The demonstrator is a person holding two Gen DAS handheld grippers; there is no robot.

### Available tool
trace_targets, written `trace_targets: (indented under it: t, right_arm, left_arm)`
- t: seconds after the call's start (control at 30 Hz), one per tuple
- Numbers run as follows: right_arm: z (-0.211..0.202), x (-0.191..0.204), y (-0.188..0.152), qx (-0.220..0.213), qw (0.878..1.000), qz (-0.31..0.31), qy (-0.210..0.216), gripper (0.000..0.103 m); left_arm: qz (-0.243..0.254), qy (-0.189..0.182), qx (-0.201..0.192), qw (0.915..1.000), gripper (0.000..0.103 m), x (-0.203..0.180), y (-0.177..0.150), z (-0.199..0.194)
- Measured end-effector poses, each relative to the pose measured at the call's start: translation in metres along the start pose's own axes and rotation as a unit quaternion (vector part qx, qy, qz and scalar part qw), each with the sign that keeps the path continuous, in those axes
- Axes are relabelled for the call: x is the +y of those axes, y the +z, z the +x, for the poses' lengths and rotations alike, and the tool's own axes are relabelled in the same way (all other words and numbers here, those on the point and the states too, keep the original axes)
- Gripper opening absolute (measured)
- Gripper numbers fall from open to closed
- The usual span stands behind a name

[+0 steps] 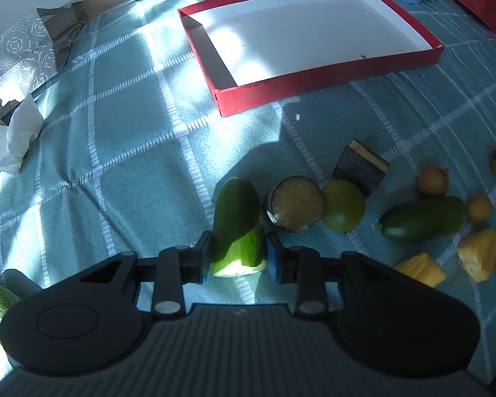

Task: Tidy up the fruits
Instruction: 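Grasp the cucumber chunk with the left tool while the right tool approaches the green tomato, then lift the cucumber chunk toward the tray while the right tool grasps the green tomato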

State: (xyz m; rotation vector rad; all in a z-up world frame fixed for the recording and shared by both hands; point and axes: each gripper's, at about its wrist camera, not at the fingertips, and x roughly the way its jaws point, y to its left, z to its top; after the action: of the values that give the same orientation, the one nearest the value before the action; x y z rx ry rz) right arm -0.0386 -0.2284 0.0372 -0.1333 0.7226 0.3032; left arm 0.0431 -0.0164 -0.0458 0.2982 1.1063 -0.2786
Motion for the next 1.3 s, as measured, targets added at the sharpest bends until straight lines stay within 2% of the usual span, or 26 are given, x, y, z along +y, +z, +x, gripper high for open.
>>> trace_targets:
  t: [0.23,0.4,0.5,0.8,1.07,1.3]
  right_arm:
    - [0.001,-0.014,-0.008,0.003,1.0,0.002,-0.015,0.073]
    - [0.009,-0.034,-0.026,0.026,0.999,-0.002,-0.043,0.073]
    - [0.019,-0.044,-0.034,0.042,0.998,-0.01,-0.049,0.066]
    - [0.041,-0.066,-0.033,0.044,0.997,-0.017,-0.057,0.066]
    - [0.06,-0.073,-0.03,0.058,0.996,-0.044,-0.051,0.047]
    - [0.088,-0.082,-0.035,0.093,0.994,-0.044,-0.048,0.046]
  left_arm:
    - [-0.016,-0.006,-0.037,0.9992,0.03,0.003,0.0,-0.033]
    - [-0.021,-0.005,-0.064,0.9977,0.03,-0.002,0.001,-0.057]
    - [-0.021,-0.007,-0.073,0.9971,0.03,-0.005,0.002,-0.065]
    - [-0.018,-0.007,-0.099,0.9949,0.03,-0.014,0.016,-0.087]
    - [-0.011,-0.007,-0.118,0.9929,0.03,-0.027,0.032,-0.099]
    - [-0.002,-0.004,-0.118,0.993,0.03,-0.037,0.036,-0.102]
